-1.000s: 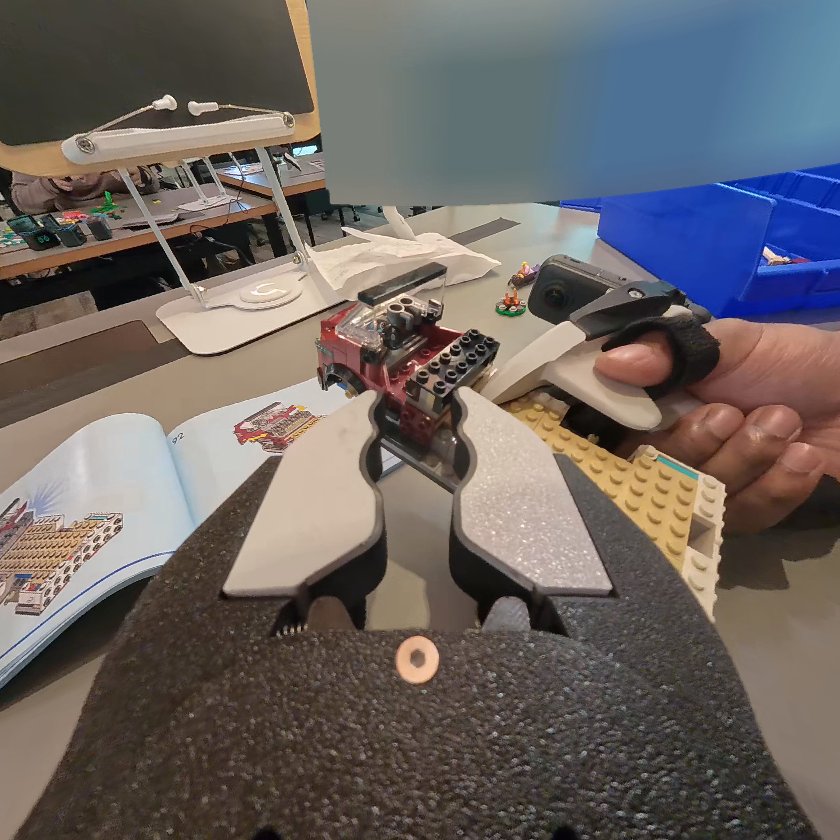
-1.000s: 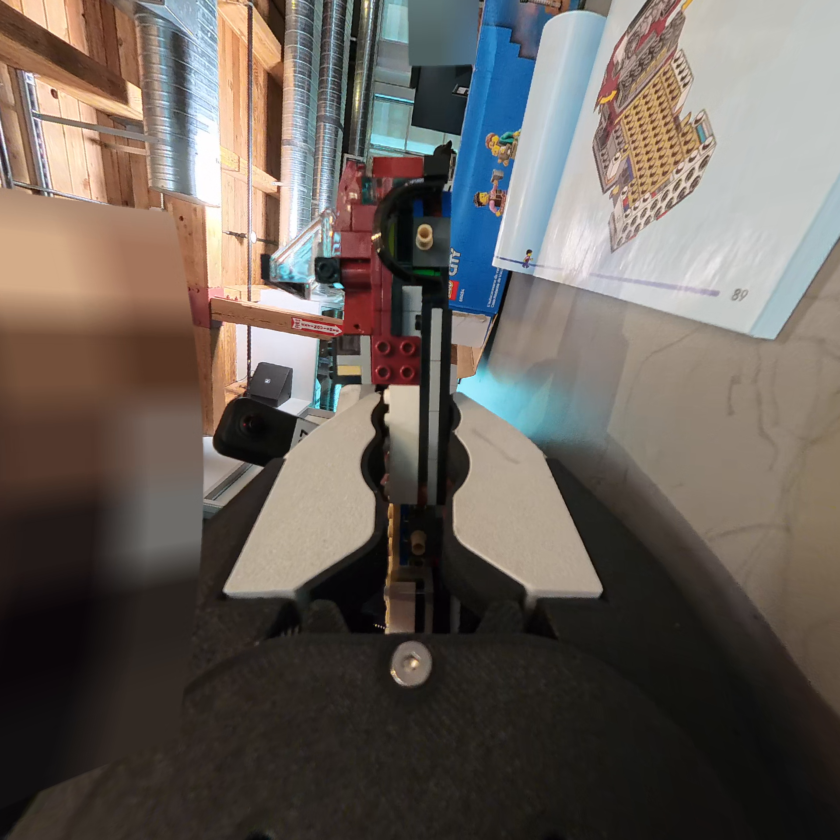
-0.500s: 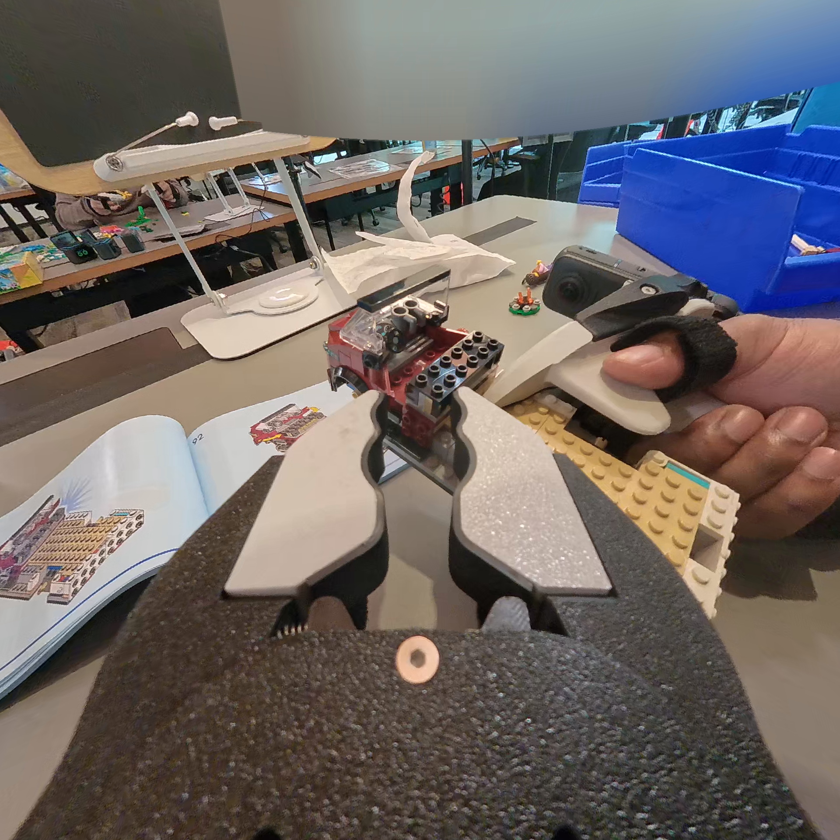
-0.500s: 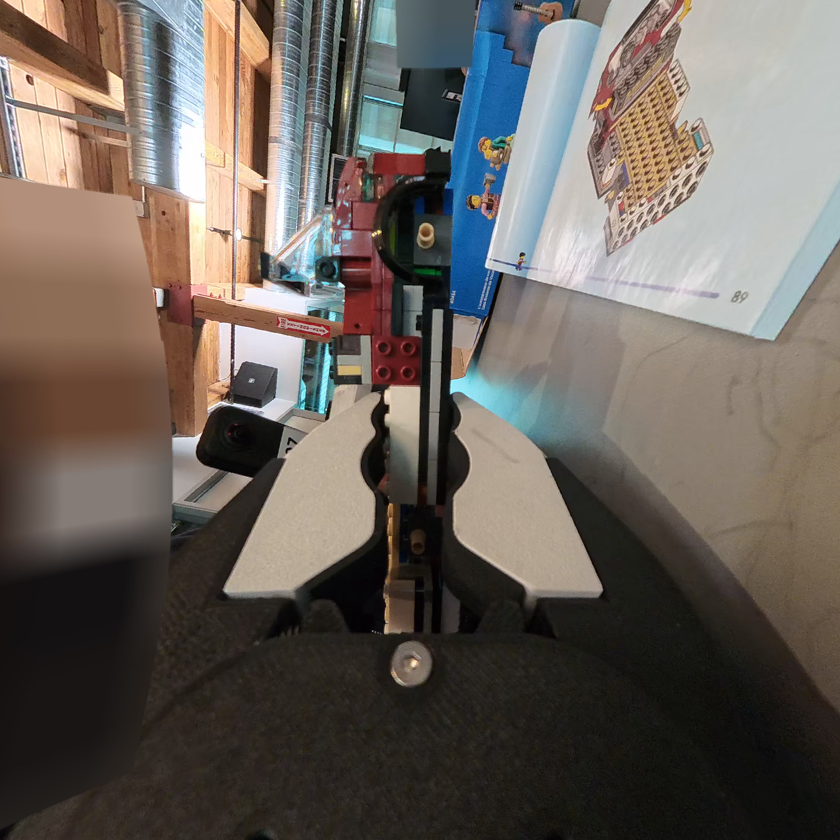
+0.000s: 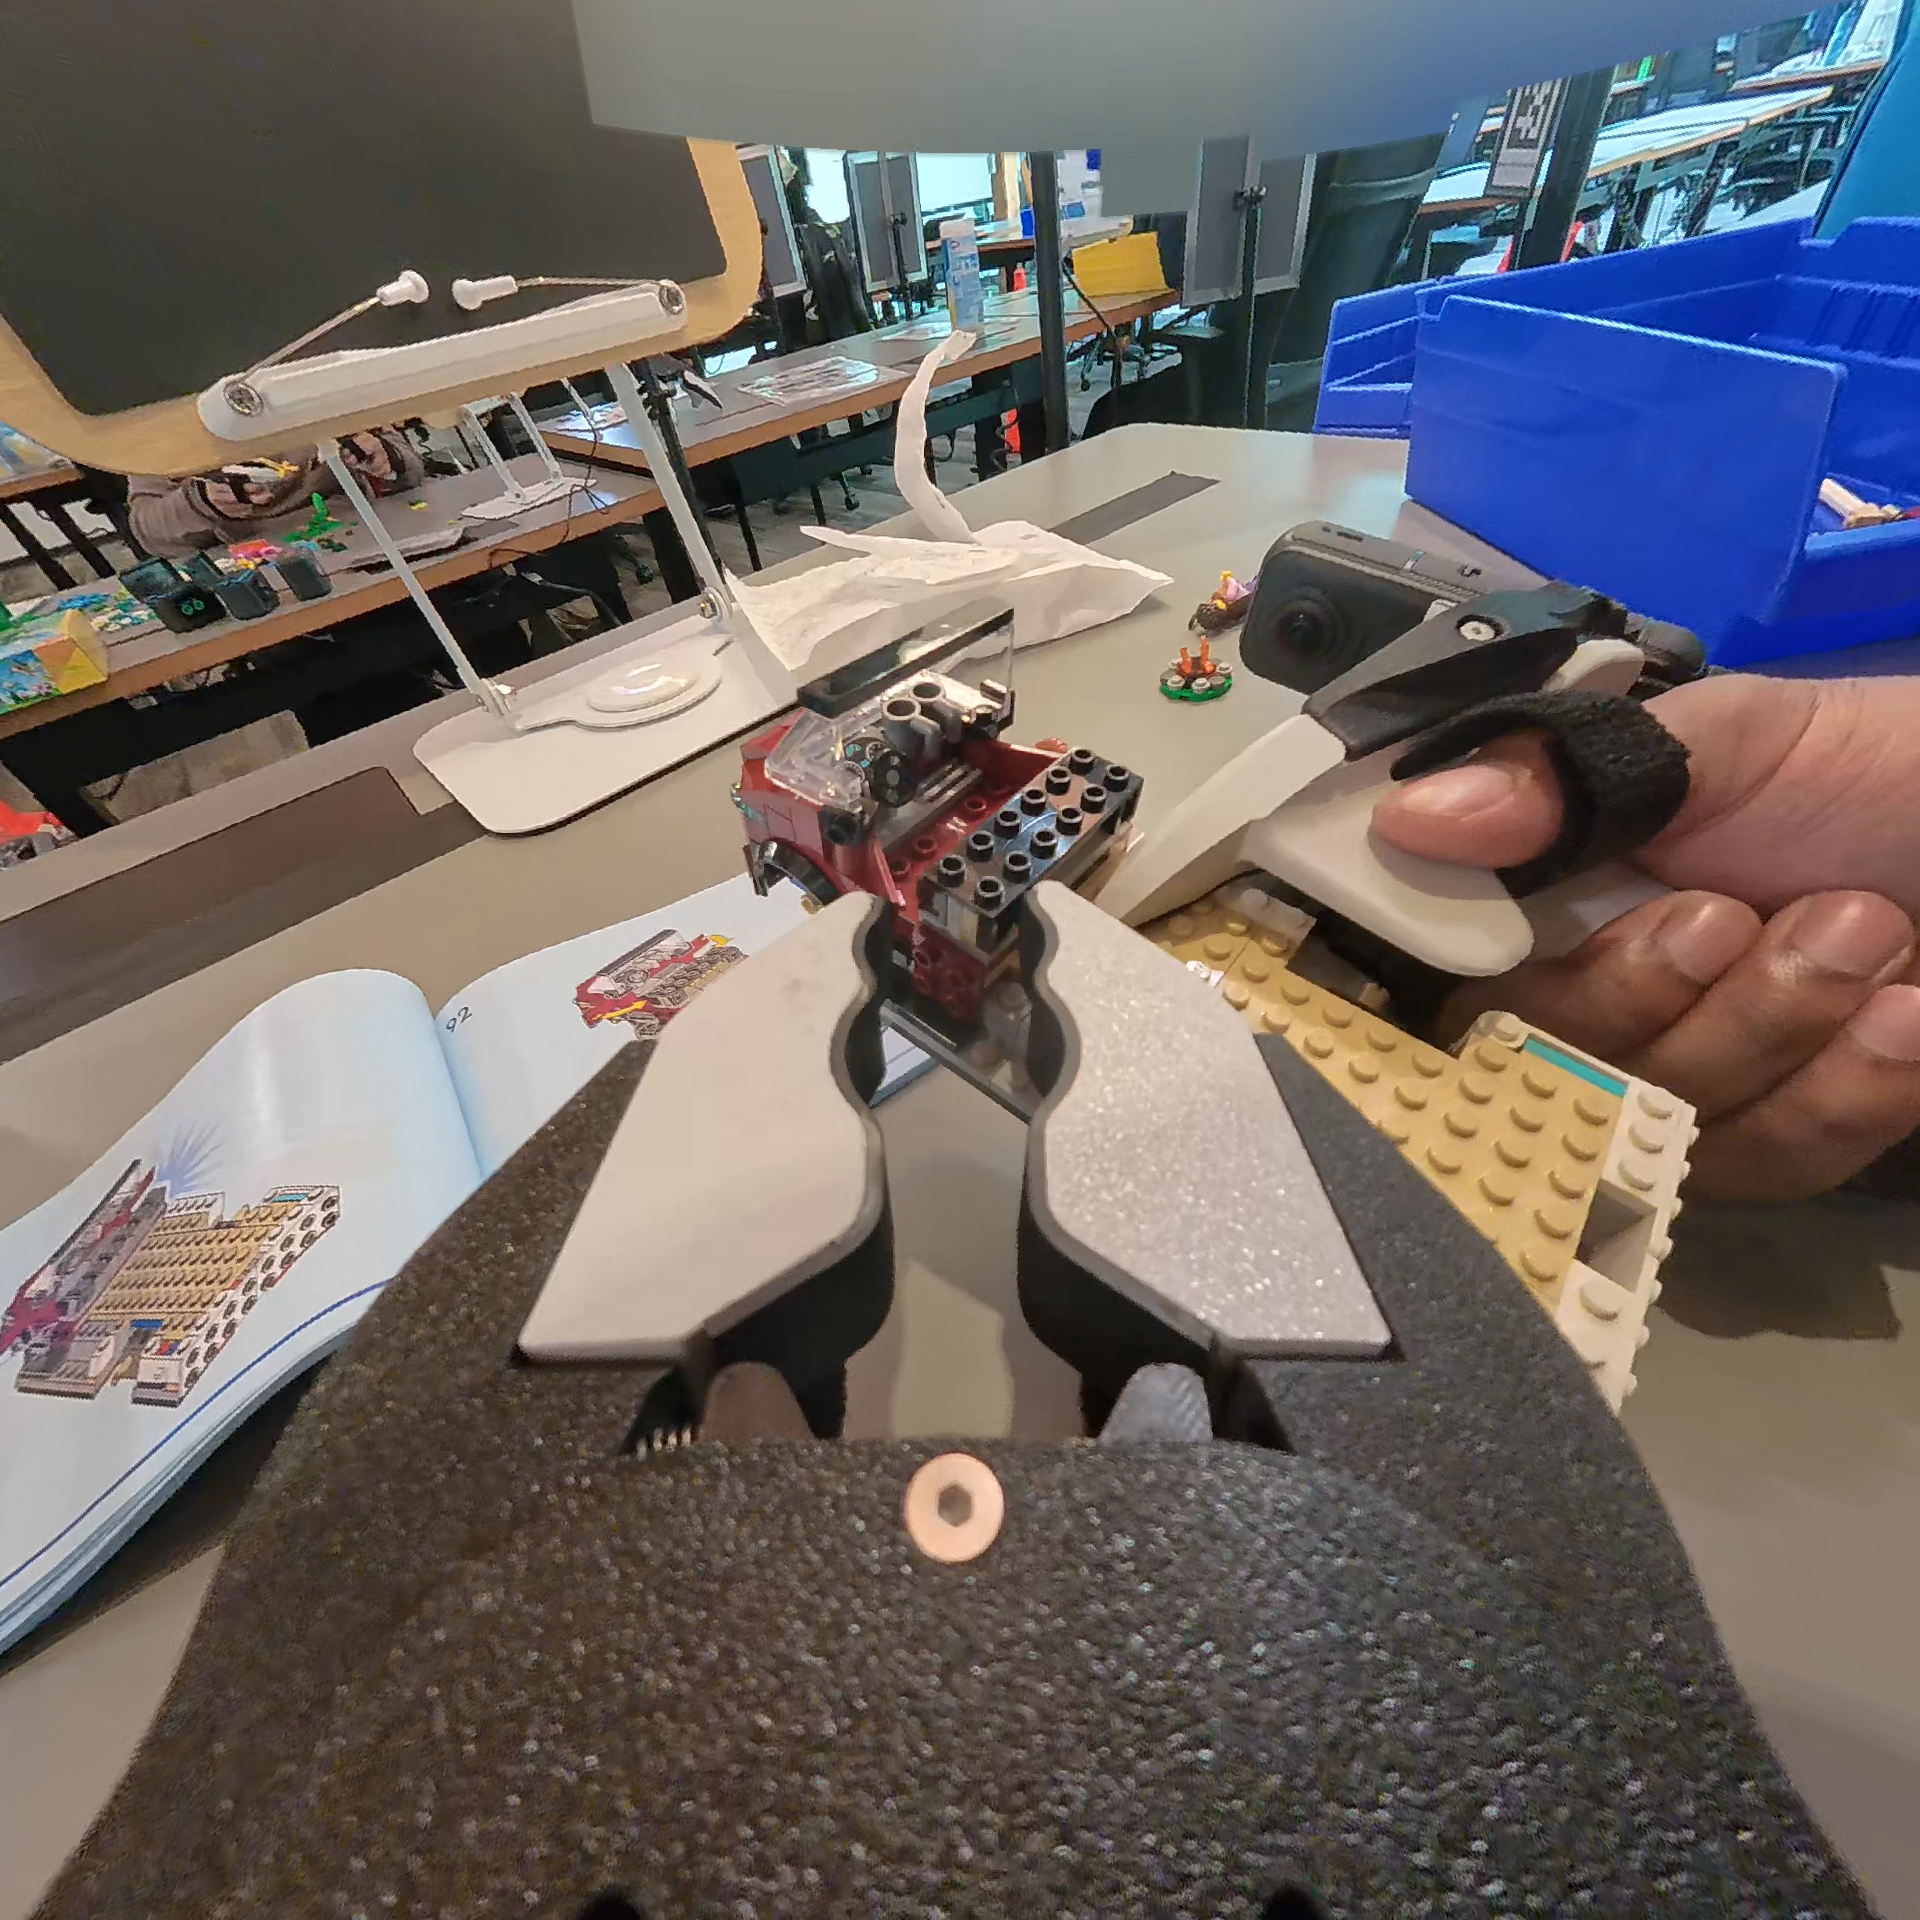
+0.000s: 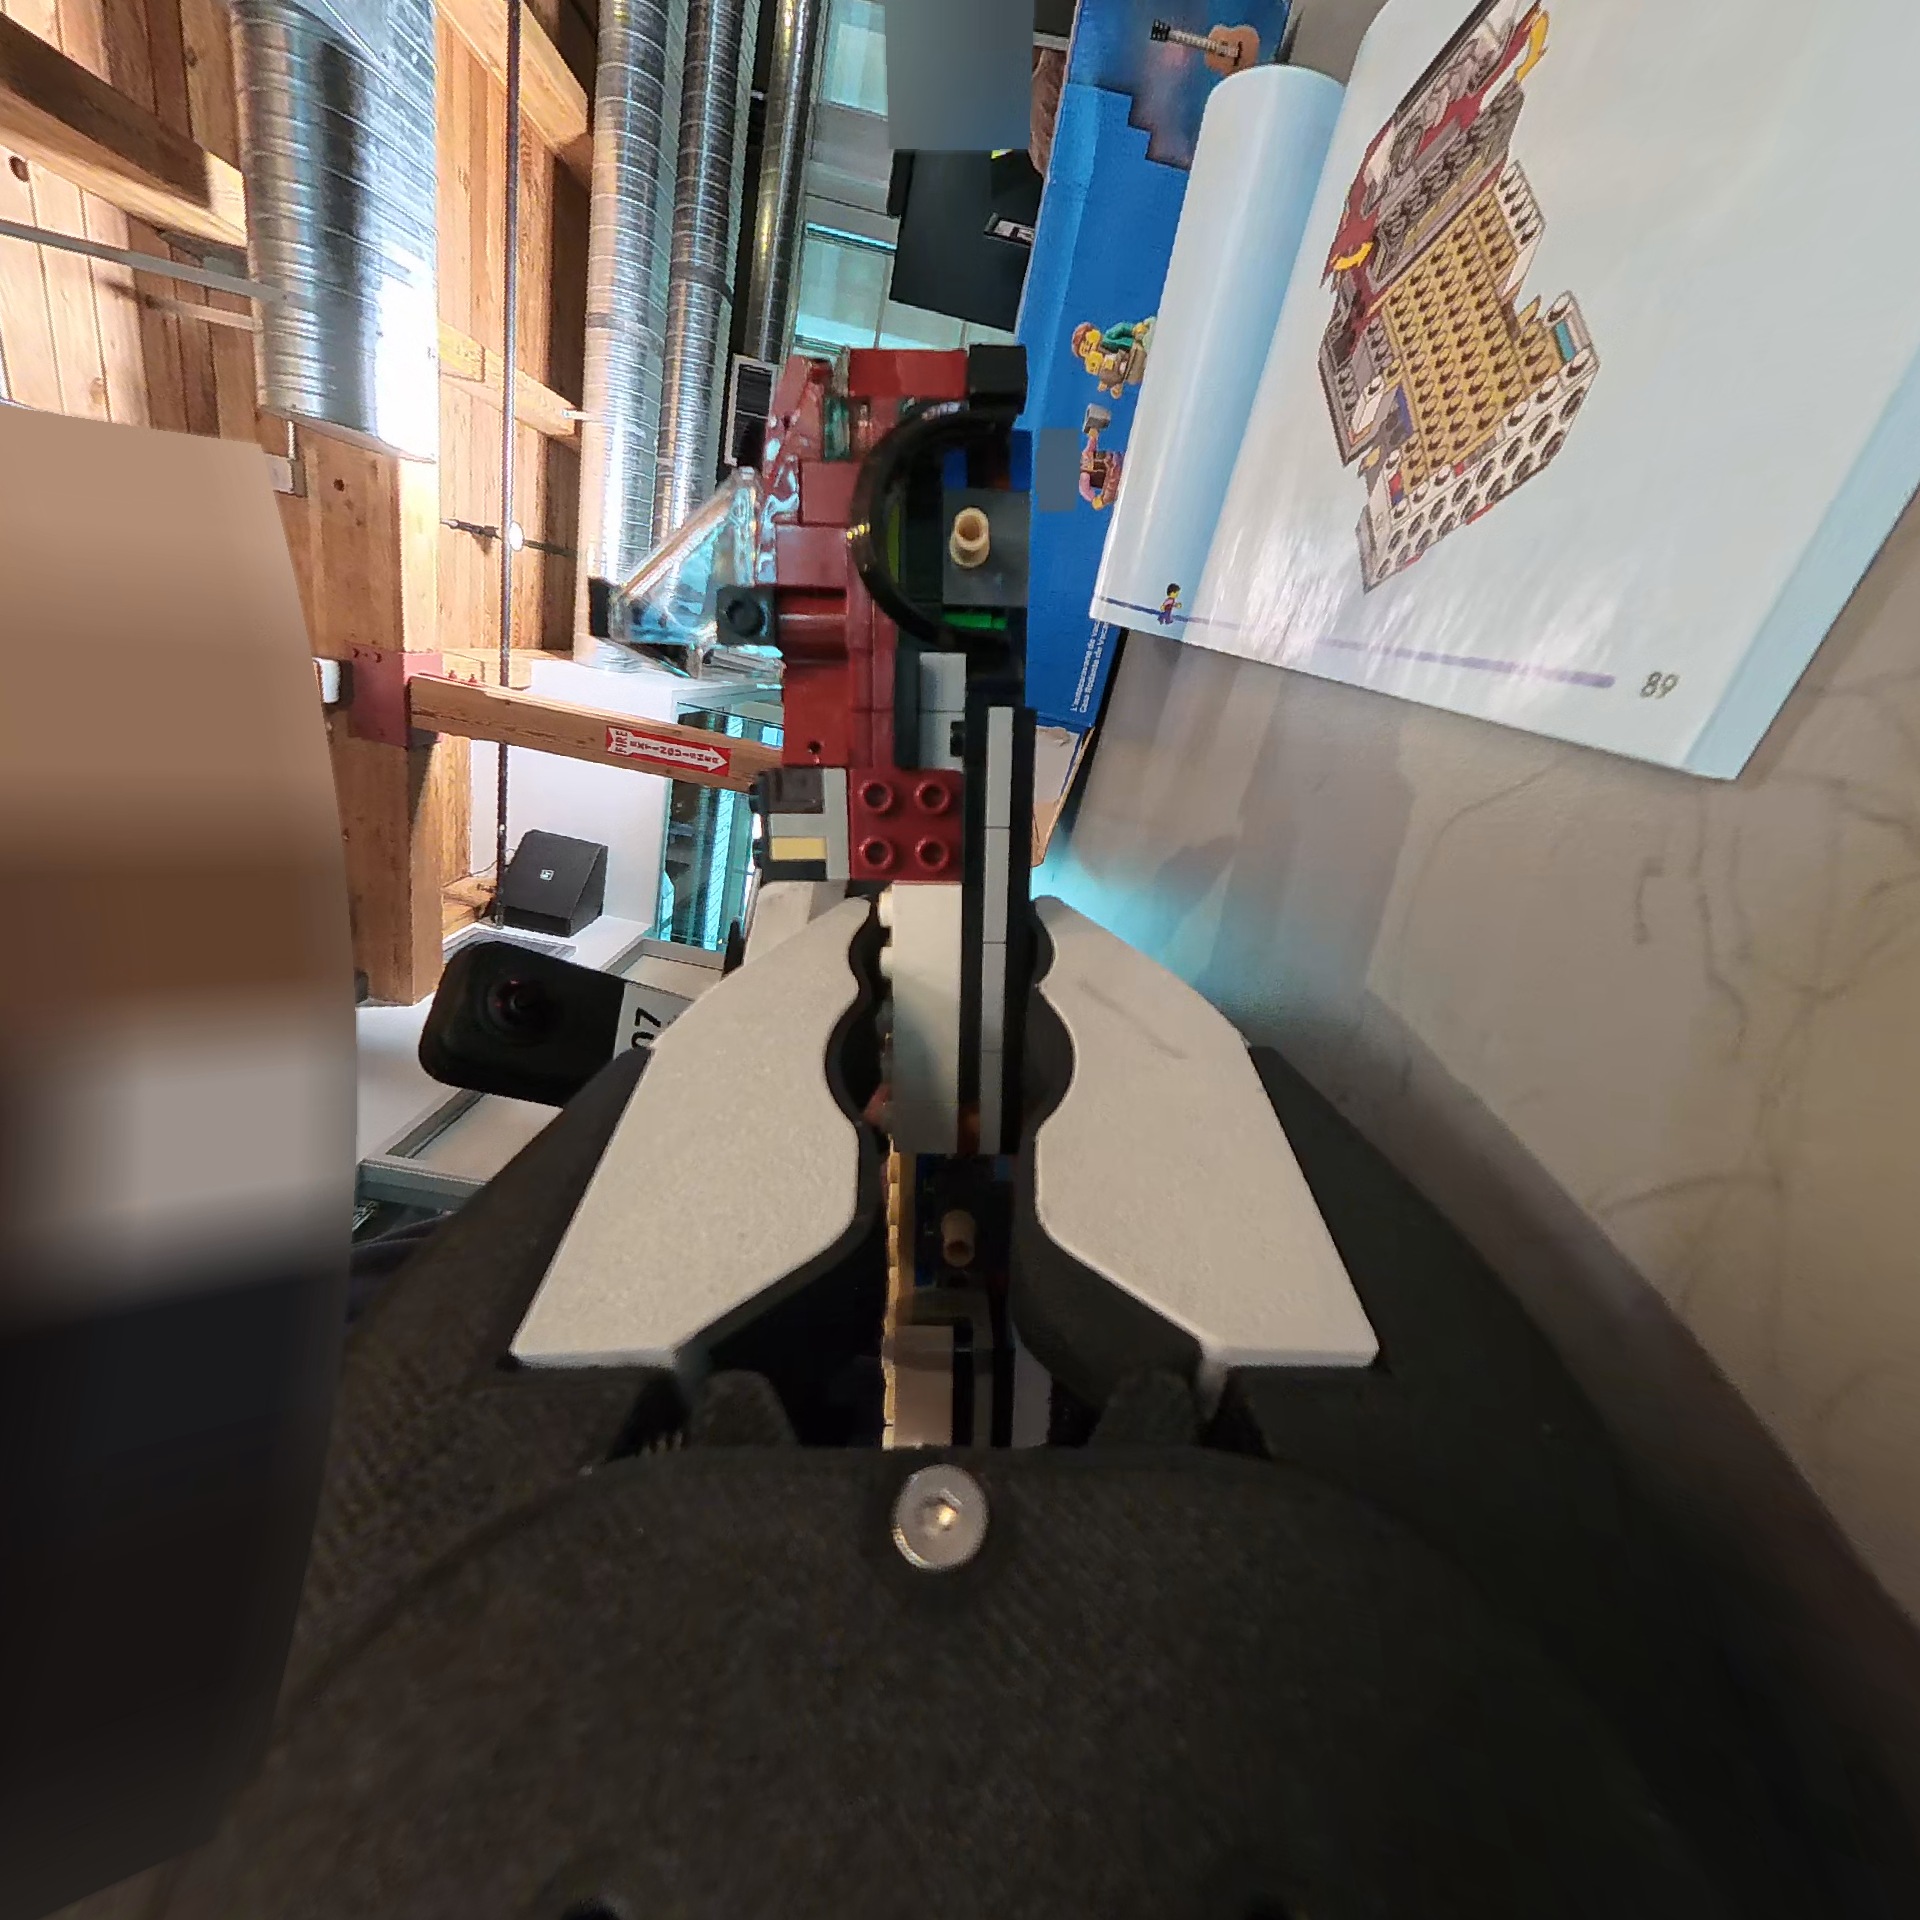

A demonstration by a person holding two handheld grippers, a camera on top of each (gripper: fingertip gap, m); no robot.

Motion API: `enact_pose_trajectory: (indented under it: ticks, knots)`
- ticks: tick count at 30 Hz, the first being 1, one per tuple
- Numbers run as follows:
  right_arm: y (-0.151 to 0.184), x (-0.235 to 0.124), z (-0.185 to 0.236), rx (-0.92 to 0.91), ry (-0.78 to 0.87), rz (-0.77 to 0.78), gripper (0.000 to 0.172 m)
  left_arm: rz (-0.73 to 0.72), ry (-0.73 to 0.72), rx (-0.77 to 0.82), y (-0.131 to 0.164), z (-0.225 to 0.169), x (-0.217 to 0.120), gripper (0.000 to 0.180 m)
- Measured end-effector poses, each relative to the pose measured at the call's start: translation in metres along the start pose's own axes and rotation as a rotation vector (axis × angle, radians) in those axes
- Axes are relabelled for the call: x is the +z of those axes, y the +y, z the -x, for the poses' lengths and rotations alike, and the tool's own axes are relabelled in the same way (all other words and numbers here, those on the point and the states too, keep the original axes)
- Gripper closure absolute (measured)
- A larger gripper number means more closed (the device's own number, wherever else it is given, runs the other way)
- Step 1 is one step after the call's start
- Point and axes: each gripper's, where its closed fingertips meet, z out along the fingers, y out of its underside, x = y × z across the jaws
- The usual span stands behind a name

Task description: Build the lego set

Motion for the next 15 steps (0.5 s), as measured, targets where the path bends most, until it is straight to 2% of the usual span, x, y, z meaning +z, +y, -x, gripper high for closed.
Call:
enact_pose_trajectory:
  ticks: [15]
  knots:
    - [0.0007,0.0002,0.0018,0.025,-0.03,0.007,0.149,0.003,0.063,-0.132,0.0006,0.0004,0.0003,0.153]
